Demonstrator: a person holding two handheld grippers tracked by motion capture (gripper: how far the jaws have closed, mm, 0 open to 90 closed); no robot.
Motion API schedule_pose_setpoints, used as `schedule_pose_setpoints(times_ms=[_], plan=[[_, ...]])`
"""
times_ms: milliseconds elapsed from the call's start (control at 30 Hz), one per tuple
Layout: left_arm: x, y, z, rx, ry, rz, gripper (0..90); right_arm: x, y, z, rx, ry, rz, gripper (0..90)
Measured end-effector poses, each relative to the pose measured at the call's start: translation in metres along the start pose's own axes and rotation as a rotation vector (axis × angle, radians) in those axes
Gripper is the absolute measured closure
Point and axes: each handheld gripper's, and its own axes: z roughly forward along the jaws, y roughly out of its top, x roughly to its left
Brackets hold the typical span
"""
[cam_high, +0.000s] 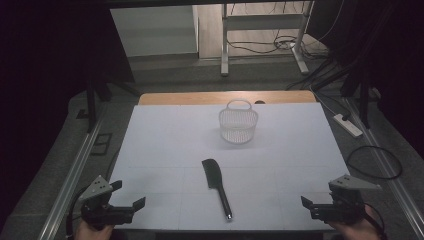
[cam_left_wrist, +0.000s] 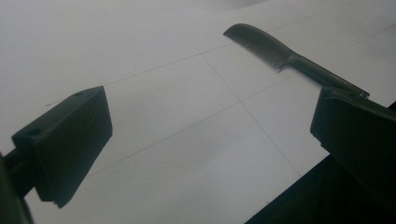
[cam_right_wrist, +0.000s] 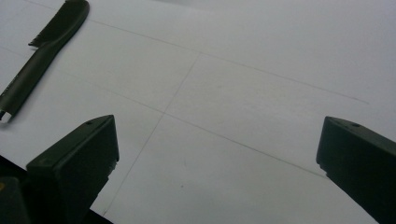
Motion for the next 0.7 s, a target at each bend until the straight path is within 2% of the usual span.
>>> schedule_pose_setpoints(times_ms=[333,700], plan=[[0.0025,-0.0009,-0.0011,-0.006,-0.006,-0.024,0.0,0.0005,0.0006,0.0009,0.012,0.007,-0.008,0.0],[0.0032,-0.0008,-0.0010,-0.001,-0.010,-0.029,0.0,0.0011,0.0008,0.0015,0.013,0.014,-0.016,0.0]])
